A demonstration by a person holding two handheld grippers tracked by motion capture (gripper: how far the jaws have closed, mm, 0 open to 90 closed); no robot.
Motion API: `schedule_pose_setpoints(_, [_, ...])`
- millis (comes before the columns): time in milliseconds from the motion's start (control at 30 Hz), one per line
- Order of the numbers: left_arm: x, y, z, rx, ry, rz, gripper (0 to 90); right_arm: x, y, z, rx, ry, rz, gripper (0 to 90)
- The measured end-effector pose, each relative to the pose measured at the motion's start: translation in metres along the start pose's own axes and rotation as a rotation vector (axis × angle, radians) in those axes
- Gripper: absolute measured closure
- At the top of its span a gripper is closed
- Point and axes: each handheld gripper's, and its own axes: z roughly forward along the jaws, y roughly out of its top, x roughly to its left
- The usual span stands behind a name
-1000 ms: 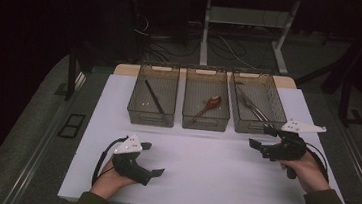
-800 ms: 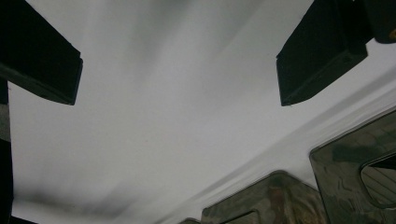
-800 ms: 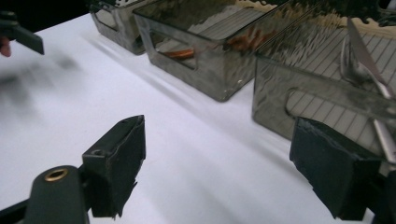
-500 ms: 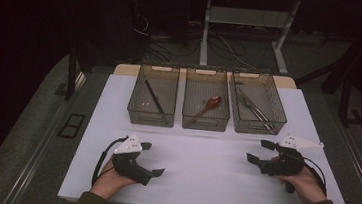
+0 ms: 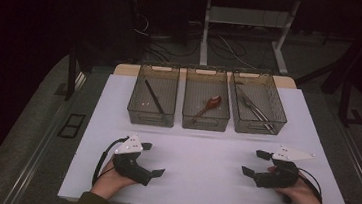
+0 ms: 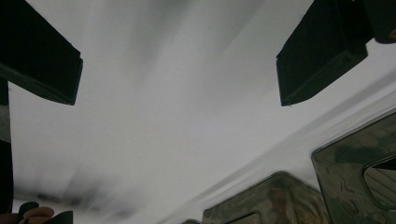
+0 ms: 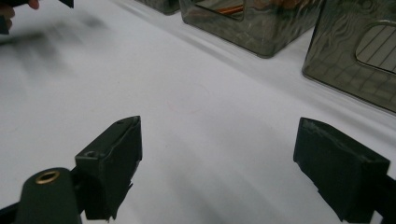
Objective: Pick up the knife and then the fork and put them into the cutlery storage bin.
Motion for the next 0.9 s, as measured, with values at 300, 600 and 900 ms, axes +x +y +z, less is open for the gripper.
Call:
schedule_pose_setpoints(300, [-0.0001,0.0001,0.0004,0.004,-0.001,0.000,0.0,0.0042,-0.0060,-0.0021,0.010,0.000,-0.020,13.3])
schedule_pose_setpoints(600, [-0.0003,0.0001,0.0006,0.006,-0.004,0.001,0.0,0.0052,-0.0062,-0.0016,0.015,0.003,-0.043,13.3])
schedule_pose_setpoints(900, [-0.0009,0.0001,0.0011,0.011,-0.002,0.001,0.0,0.0048,-0.0051,-0.0041,0.006,-0.001,-0.046,13.3])
